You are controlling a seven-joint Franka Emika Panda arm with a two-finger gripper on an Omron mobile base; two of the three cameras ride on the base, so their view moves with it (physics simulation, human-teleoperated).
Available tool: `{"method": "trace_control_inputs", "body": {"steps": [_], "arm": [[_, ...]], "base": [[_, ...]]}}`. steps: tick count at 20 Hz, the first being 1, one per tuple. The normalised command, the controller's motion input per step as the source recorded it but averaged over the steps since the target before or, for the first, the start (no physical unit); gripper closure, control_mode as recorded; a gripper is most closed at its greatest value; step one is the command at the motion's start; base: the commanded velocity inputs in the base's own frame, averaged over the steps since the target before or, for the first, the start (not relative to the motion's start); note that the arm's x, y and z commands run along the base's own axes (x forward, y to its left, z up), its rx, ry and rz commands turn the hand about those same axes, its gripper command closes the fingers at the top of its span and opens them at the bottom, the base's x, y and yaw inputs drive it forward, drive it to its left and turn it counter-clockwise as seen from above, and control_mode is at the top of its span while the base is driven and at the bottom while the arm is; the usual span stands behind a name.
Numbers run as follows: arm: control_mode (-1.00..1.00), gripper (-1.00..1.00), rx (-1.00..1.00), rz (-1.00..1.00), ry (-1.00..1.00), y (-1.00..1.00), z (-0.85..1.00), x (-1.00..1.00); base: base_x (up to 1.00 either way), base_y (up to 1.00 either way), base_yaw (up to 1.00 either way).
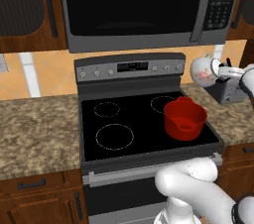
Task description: Pick the kettle from the counter and place it on a stove burner. Then turn the burner on.
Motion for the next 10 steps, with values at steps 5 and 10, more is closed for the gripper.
{"method": "trace_control_inputs", "body": {"steps": [5,10], "arm": [[-1.0,1.0,-0.2,0.08,0.04,1.0,0.25,-0.55],[-1.0,1.0,-0.22,0.07,0.17,1.0,0.11,-0.63]], "base": [[0.0,0.0,0.0],[0.0,0.0,0.0]]}}
